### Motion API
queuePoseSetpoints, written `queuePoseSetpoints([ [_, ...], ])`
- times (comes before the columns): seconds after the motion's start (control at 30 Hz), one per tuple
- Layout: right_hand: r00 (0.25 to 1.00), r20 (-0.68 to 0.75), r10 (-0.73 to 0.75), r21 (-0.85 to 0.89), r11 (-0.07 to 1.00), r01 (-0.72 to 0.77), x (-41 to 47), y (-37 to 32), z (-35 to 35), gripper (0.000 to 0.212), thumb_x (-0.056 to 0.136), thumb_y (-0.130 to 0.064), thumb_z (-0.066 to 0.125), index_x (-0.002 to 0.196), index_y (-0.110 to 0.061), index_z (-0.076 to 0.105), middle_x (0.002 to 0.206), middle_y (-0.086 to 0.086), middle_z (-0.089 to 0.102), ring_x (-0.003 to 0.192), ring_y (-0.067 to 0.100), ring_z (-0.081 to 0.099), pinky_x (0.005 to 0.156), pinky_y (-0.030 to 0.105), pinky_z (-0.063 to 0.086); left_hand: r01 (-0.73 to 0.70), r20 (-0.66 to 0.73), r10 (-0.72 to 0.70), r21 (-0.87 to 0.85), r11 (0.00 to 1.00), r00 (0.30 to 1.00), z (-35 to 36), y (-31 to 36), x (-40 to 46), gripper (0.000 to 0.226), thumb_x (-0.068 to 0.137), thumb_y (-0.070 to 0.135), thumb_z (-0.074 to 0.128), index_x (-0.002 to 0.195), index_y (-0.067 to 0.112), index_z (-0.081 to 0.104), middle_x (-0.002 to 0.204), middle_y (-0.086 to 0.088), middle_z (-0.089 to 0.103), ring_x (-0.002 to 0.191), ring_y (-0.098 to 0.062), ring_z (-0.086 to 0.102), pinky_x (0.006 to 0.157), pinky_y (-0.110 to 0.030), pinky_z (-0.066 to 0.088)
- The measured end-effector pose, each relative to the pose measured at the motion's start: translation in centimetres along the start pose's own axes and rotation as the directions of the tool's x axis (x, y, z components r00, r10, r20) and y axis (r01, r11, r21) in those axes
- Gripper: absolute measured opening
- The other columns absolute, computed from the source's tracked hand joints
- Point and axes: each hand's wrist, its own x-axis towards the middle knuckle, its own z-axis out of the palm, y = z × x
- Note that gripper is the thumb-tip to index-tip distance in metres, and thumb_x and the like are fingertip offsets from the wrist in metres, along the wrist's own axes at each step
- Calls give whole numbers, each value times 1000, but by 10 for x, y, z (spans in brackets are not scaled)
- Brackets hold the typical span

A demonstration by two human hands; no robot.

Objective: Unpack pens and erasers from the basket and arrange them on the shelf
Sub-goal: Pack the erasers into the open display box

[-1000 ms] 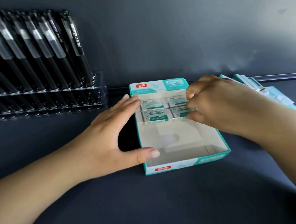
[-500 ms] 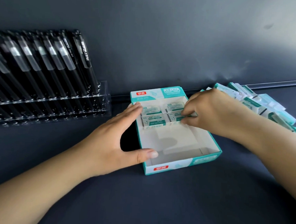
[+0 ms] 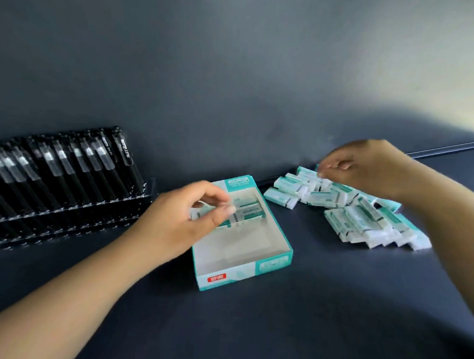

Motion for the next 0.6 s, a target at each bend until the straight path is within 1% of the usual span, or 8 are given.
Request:
queuePoseSetpoints([
  [0.07,998,15,59,1,998,-59,-5,20,-4,16,82,-25,64,90,-13,72,83,-4,64,87,14,59,75,17,36,-17,113,6,100,995,994,12,15,15,14,73,49,66,74,40,55,79,29,64,83,17,54,75,-1,37],
  [0.13,992,84,94,-4,996,-94,-12,37,-1,20,82,-31,64,95,-17,70,98,-2,66,98,16,58,81,21,38,-41,229,-8,207,977,973,27,27,34,13,77,48,66,80,40,57,81,29,61,87,11,54,78,-3,35],
  [0.17,989,118,91,-5,996,-91,-13,43,4,23,81,-34,64,99,-20,69,105,-2,64,103,15,56,84,21,36,-54,277,-24,271,961,961,33,30,43,14,78,47,64,88,38,59,87,28,59,91,8,52,77,-4,34],
  [0.23,986,158,56,-10,998,-55,-15,52,14,30,81,-36,65,107,-21,66,118,-2,59,114,15,48,89,20,31,-91,337,-50,391,916,940,47,33,65,32,80,45,62,108,31,61,107,22,59,104,0,50,78,-10,34],
  [0.3,983,183,28,4,1000,-29,-13,56,22,35,81,-34,65,113,-20,63,125,-1,53,120,14,43,95,18,27,-141,386,-72,496,857,920,58,30,88,47,79,44,65,123,28,54,126,13,54,116,-8,47,89,-17,32],
  [0.4,974,225,19,40,999,-28,-10,58,29,40,83,-36,63,121,-23,58,134,-2,45,125,13,37,101,20,25,-190,456,-118,574,796,882,67,23,118,65,76,40,70,134,27,43,139,7,45,125,-13,41,98,-22,32],
  [0.5,964,265,24,65,997,-43,-8,61,29,44,84,-39,61,124,-25,54,136,-4,42,127,12,34,101,20,25,-224,505,-122,571,790,855,74,21,140,72,73,35,75,136,27,41,138,8,44,126,-12,39,97,-20,30],
  [0.6,957,290,16,68,997,-38,-7,63,28,46,84,-41,60,126,-24,53,135,-5,44,126,13,35,101,22,27,-216,520,-131,554,804,844,78,20,151,68,70,33,78,129,27,44,118,7,52,113,-13,47,86,-19,34],
])
